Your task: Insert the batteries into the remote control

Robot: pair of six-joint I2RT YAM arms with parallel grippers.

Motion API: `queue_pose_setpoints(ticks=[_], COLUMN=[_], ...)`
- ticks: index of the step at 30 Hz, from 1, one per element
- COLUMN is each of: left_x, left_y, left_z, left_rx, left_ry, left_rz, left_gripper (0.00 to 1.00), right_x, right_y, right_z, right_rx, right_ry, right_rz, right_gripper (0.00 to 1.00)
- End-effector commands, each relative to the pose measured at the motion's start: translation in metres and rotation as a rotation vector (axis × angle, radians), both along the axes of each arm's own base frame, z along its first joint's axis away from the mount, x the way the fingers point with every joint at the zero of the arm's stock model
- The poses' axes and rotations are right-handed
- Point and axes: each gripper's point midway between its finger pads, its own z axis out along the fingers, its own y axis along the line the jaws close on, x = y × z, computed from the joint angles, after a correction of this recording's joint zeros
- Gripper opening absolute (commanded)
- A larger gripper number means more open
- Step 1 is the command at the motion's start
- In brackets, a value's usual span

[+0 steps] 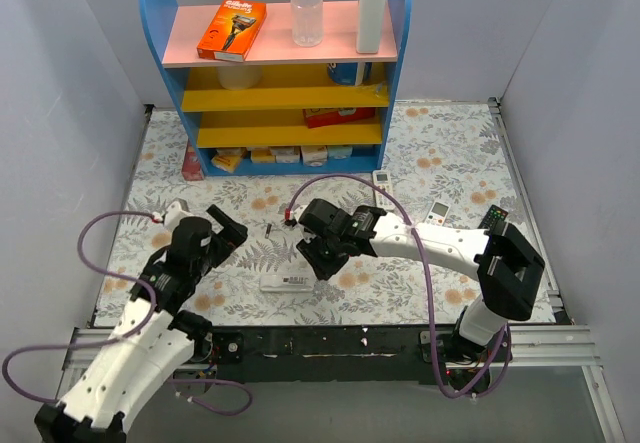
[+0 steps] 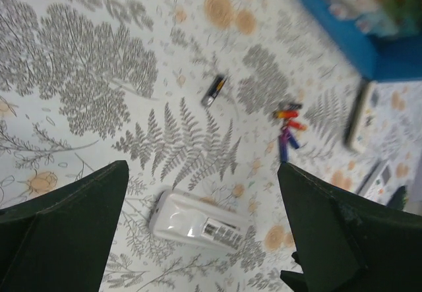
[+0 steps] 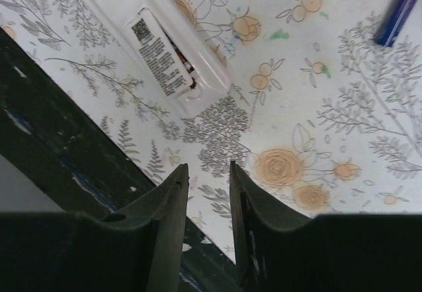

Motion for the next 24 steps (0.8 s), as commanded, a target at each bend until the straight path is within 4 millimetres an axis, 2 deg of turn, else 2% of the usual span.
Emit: queue_pose_setpoints(ticks=[1, 3, 6, 10, 15, 24], left_x=[-0.007, -0.011, -0.017, -0.023, -0.026, -0.034], left_y=[-0.031, -0.044, -0.057, -0.065, -0.069, -0.078], left_z=[-0.047, -0.066, -0.082, -0.095, -0.098, -0.108], left_rx=[-0.021, -0.032, -0.063, -0.080, -0.089, -0.107], left_ry=[0.224, 0.312, 0.390, 0.442, 0.459, 0.523], left_rz=[-0.144, -0.205, -0.268, -0.312, -0.339, -0.404], left_gripper=[0.98, 0.98, 0.98, 0.98, 0.98, 0.98], right_x=[-0.010, -0.013, -0.010, -0.010, -0.008, -0.009], right_y=[0.047, 0.049, 0.050, 0.055, 0.056, 0.051], right_z=[0.023, 0.020, 0.011, 0.003, -0.003, -0.017], right_rx=[0.255, 0.268, 0.259, 0.270, 0.256, 0.216], right_ry=[0.089, 0.117, 0.115, 0.128, 0.134, 0.147], right_rz=[-0.089, -0.106, -0.134, -0.146, -0.173, -0.197], right_gripper=[0.38, 0.36, 0.33, 0.31, 0.27, 0.26])
